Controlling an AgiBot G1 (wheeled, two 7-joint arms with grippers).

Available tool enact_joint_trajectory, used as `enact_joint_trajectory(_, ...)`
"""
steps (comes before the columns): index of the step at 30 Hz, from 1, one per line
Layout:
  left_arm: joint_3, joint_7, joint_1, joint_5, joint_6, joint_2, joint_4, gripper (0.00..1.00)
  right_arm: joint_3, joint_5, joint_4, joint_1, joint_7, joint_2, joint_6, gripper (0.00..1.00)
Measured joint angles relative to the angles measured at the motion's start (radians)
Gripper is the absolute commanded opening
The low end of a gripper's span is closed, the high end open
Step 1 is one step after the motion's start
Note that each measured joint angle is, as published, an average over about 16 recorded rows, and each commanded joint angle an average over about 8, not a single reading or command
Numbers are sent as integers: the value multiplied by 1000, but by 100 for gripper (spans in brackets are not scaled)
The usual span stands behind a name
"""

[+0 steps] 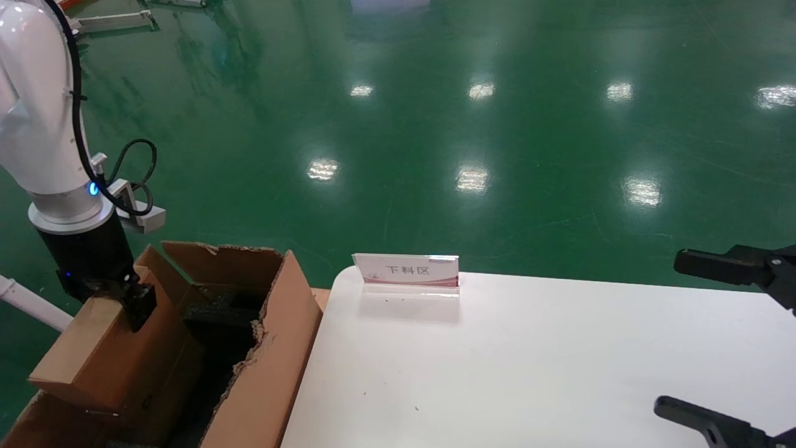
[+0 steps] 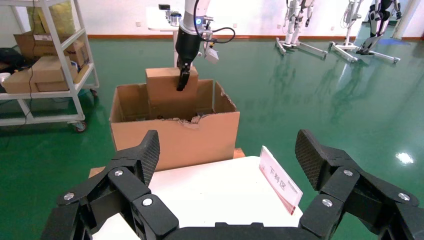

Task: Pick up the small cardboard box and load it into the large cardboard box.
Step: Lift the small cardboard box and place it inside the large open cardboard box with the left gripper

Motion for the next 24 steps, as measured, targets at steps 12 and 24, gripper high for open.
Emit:
enact_joint_trajectory(12, -3, 16, 60, -1, -26, 23, 63, 0, 0, 0, 0, 0, 0, 0, 0, 100)
enact_joint_trajectory(24, -8, 30, 115, -6, -53, 39, 108, 0, 0, 0, 0, 0, 0, 0, 0, 100)
